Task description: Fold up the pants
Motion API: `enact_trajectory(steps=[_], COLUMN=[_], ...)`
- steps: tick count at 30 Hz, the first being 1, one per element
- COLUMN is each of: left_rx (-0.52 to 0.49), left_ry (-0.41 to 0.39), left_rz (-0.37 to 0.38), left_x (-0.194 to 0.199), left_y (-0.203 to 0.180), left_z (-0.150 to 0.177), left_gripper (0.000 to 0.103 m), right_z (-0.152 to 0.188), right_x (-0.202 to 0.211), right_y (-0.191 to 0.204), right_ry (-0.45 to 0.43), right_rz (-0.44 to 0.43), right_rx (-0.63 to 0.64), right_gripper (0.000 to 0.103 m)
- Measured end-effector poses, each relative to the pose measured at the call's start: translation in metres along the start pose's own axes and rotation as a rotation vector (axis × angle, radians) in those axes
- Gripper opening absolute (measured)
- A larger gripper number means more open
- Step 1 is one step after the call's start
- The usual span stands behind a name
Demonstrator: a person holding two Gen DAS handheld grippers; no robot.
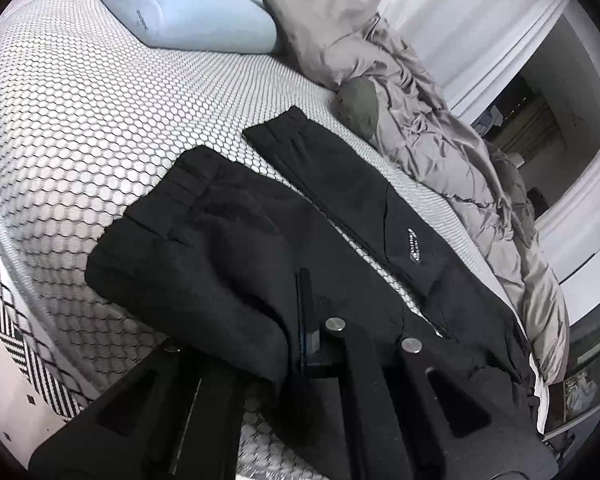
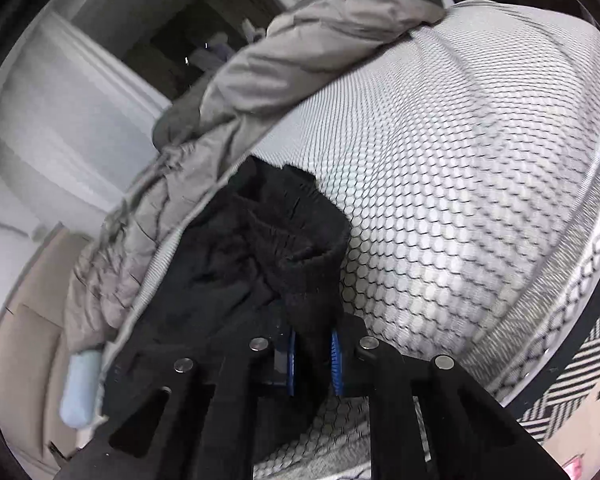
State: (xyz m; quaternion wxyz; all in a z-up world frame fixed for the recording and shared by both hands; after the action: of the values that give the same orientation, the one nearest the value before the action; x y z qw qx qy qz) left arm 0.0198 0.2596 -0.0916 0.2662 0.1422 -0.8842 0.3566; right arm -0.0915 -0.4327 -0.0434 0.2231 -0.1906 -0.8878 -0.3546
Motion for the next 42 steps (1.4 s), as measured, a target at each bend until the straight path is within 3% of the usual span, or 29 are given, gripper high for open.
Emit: enact_trajectory(steps=[5, 8, 14, 18, 20, 21, 23, 24, 25, 26, 27, 29, 31, 33, 37, 39, 42], left_rx=[0.046, 0.060, -0.013, -0.026, 0.010, 0.023, 0.020, 0.029, 0.042, 0.069, 0.073, 0.034, 0.012, 0.001, -0.058, -0.024, 0.199], left_ry=[-0.001, -0.018, -0.023, 0.037, 0.099, 0.145, 0.228, 0.267, 0.294, 0.322, 0.333, 0.355, 0.364, 0.344, 0.307, 0.295, 0.403], left_rz=[0.056, 0.085, 0.072, 0.017, -0.018, -0.035, -0.078, -0.103, -0.123, -0.146, -0.141, -0.092, -0.091, -0.055, -0.078, -0.117, -0.027], left_x=[0.021, 0.033, 0.023, -0.029, -0.073, -0.104, -0.159, -0.179, -0.193, -0.205, -0.209, -0.211, -0.205, -0.190, -0.170, -0.171, -0.180], left_y=[0.010, 0.003, -0.043, -0.076, -0.086, -0.092, -0.096, -0.092, -0.087, -0.080, -0.079, -0.082, -0.081, -0.080, -0.074, -0.063, -0.046], left_z=[-0.004, -0.019, -0.073, -0.120, -0.141, -0.152, -0.166, -0.168, -0.168, -0.171, -0.172, -0.179, -0.182, -0.187, -0.191, -0.199, -0.201], left_gripper=[0.001, 0.001, 0.001, 0.001, 0.002, 0.005, 0.010, 0.020, 0.023, 0.025, 0.031, 0.033, 0.033, 0.033, 0.041, 0.060, 0.060], right_z=[0.004, -0.011, -0.075, -0.128, -0.152, -0.164, -0.183, -0.190, -0.192, -0.190, -0.186, -0.180, -0.171, -0.155, -0.124, -0.107, -0.084], right_x=[0.031, 0.059, 0.061, 0.006, -0.044, -0.068, -0.122, -0.152, -0.175, -0.193, -0.199, -0.198, -0.184, -0.167, -0.138, -0.123, -0.096], right_y=[0.000, 0.017, 0.082, 0.128, 0.140, 0.144, 0.151, 0.150, 0.145, 0.136, 0.130, 0.137, 0.145, 0.157, 0.171, 0.176, 0.181], right_ry=[-0.042, -0.078, -0.163, -0.162, -0.110, -0.106, -0.105, -0.095, -0.074, -0.026, -0.010, -0.030, -0.052, -0.064, -0.058, -0.034, -0.042], right_rz=[-0.108, -0.186, -0.148, -0.056, 0.009, 0.048, 0.134, 0.166, 0.194, 0.261, 0.272, 0.194, 0.192, 0.126, 0.048, 0.029, -0.009], right_rx=[-0.070, -0.103, 0.018, 0.091, 0.083, 0.080, 0.114, 0.137, 0.137, 0.129, 0.109, 0.114, 0.174, 0.214, 0.227, 0.242, 0.220], right_gripper=[0.011, 0.011, 0.011, 0.011, 0.012, 0.017, 0.048, 0.060, 0.060, 0.060, 0.060, 0.063, 0.069, 0.074, 0.085, 0.085, 0.087])
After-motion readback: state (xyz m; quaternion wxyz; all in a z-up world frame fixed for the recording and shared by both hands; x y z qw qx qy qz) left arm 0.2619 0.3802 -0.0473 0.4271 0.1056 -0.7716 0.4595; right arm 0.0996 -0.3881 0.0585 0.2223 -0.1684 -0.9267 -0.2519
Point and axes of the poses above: each gripper's, at about its wrist camera, not at the fingertips, and x roughly against the way its jaws point, y to its left, z to its underside, the point moved 9 cm from there along -x, roughly the way its jaws point, and after that the axes turned 5 degrees about -y, right-handed, at the moved point
